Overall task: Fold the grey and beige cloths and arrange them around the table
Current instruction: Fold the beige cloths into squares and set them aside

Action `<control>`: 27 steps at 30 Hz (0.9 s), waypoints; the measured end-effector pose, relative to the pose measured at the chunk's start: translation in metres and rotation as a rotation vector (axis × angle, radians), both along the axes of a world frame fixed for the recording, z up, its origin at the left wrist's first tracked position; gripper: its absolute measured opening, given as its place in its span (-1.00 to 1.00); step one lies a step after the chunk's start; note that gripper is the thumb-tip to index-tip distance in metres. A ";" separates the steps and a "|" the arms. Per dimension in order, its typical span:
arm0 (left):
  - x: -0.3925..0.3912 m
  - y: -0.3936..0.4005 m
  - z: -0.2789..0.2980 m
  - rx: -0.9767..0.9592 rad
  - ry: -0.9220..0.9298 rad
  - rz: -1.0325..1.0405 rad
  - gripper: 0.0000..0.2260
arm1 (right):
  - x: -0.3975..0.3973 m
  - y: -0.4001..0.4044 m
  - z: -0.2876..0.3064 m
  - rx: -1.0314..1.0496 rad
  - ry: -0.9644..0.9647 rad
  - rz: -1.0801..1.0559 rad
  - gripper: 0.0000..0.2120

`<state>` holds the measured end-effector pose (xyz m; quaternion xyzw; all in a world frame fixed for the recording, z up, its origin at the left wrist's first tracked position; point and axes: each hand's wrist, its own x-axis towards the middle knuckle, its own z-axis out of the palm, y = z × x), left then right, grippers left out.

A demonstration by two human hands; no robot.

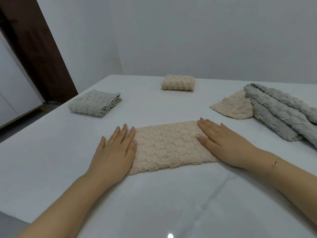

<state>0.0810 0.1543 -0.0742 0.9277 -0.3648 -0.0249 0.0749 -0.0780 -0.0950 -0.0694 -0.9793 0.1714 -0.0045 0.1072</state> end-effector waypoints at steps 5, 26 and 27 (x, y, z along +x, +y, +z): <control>-0.019 0.004 0.015 -0.166 -0.261 -0.090 -0.46 | -0.002 -0.011 0.014 0.004 -0.010 -0.006 -0.45; -0.015 -0.017 0.004 -0.353 -0.230 -0.542 -0.69 | -0.065 -0.006 0.013 -0.151 -0.305 0.036 -0.44; -0.028 -0.019 0.006 -0.371 -0.191 -0.621 -0.70 | -0.068 -0.009 0.012 -0.123 -0.343 0.038 -0.48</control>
